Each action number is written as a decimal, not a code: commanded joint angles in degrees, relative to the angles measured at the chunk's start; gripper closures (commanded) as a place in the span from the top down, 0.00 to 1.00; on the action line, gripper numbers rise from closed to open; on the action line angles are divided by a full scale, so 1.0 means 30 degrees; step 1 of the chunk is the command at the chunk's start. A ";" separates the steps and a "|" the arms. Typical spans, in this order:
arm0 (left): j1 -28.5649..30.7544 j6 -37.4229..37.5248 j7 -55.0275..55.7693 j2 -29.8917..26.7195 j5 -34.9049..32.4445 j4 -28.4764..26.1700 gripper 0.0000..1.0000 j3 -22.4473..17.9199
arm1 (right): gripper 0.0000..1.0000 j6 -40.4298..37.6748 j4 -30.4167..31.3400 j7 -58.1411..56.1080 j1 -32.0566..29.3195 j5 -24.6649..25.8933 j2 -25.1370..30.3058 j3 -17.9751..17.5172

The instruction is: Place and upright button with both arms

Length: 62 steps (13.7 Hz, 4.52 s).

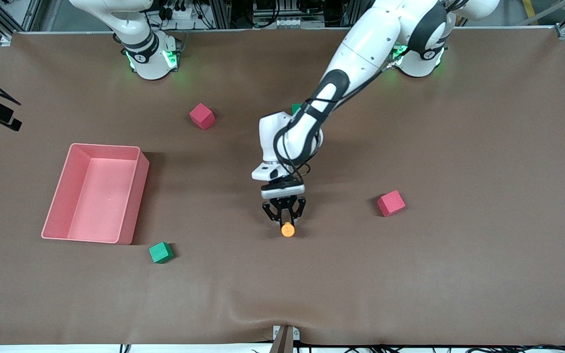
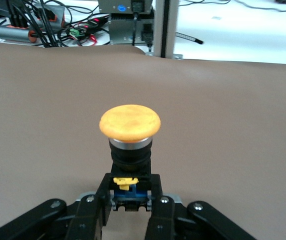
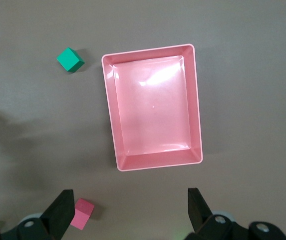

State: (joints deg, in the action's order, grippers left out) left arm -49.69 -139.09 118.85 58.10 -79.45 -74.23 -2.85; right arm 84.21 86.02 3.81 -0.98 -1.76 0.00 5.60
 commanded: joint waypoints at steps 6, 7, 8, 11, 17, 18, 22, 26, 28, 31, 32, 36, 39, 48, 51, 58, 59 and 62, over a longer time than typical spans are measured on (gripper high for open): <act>-0.1719 0.1452 0.1340 0.0848 -0.1144 0.0338 0.00 -0.0428 | 1.00 -0.0386 -0.0373 -0.1618 0.0094 0.0265 -0.0176 -0.0110; -0.1748 0.1452 0.1340 0.0907 -0.1145 0.0338 0.00 -0.0428 | 1.00 -0.0415 -0.0373 -0.1970 0.0065 0.0265 -0.0176 -0.0110; -0.1777 0.1452 0.1340 0.0994 -0.1145 0.0338 0.00 -0.0428 | 1.00 -0.0415 -0.0373 -0.2234 0.0065 0.0265 -0.0176 -0.0110; -0.1777 0.1452 0.1340 0.1229 -0.1116 0.0309 0.00 -0.0370 | 1.00 -0.0503 -0.0373 -0.2354 0.0094 0.0324 -0.0176 -0.0110; -0.1953 0.1481 0.2596 0.1054 -0.0939 -0.0040 1.00 -0.0252 | 1.00 -0.0503 -0.0403 -0.2325 0.0094 0.0324 -0.0176 -0.0110; -0.1953 0.1481 0.2832 0.1025 -0.0911 -0.0159 1.00 -0.0223 | 1.00 -0.0503 -0.0374 -0.2325 0.0094 0.0324 -0.0176 -0.0110; -0.2158 0.1568 0.2835 0.0733 -0.0183 -0.0306 1.00 0.0128 | 1.00 -0.0503 -0.0373 -0.2325 0.0094 0.0324 -0.0176 -0.0110; -0.2539 0.1861 0.2338 -0.0787 0.2363 -0.1299 1.00 0.0682 | 1.00 -0.0503 -0.0403 -0.2325 0.0094 0.0324 -0.0176 -0.0110; -0.2510 0.3143 0.1668 -0.1783 0.3916 -0.1624 1.00 0.1443 | 1.00 -0.0503 -0.0403 -0.2325 0.0094 0.0324 -0.0176 -0.0110; -0.2393 0.4700 -0.0907 -0.3130 0.7222 -0.1537 1.00 0.2355 | 1.00 -0.0503 -0.0403 -0.2325 0.0094 0.0295 -0.0176 -0.0110; -0.2451 0.4994 -0.1409 -0.3716 0.8307 -0.1537 1.00 0.2355 | 1.00 -0.0503 -0.0403 -0.2296 0.0094 0.0295 -0.0176 -0.0110; -0.2217 0.6397 -0.3833 -0.6263 1.3166 -0.1537 1.00 0.2473 | 1.00 -0.0503 -0.0403 -0.2325 0.0065 0.0295 -0.0176 -0.0110; -0.1342 0.8507 -0.7500 -0.8461 1.6632 -0.1507 1.00 0.2326 | 1.00 -0.0503 -0.0432 -0.2354 -0.0023 0.0295 -0.0176 -0.0110; 0.6388 1.4160 -1.8832 -1.3356 2.3253 -0.1420 1.00 0.2355 | 1.00 -0.0503 -0.0403 -0.2383 -0.0169 0.0295 -0.0176 -0.0051; 0.8967 1.5451 -2.3051 -1.4500 2.4487 -0.1420 1.00 0.2385 | 1.00 -0.0415 -0.0373 -0.3287 -0.1159 -0.0027 -0.0205 0.0007; 1.2196 1.8761 -3.0583 -1.6083 2.4578 -0.1507 1.00 0.2384 | 1.00 0.0403 -0.0403 -0.3292 -0.0991 -0.0028 -0.0205 -0.0080; 1.2226 1.8853 -3.1057 -1.6346 2.4346 -0.1652 1.00 0.2385 | 1.00 0.0521 -0.0432 -0.3292 -0.0932 -0.0028 -0.0205 -0.0081; 1.3127 1.8504 -3.2227 -1.7458 2.4285 -0.3084 1.00 0.2354 | 1.00 0.0843 -0.0374 -0.3262 -0.0551 0.0031 -0.0263 -0.0110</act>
State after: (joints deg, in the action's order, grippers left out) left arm -12.68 -82.89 25.41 9.47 -6.63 -78.80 3.63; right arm 86.37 85.91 -6.06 -3.27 -1.78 -0.17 5.34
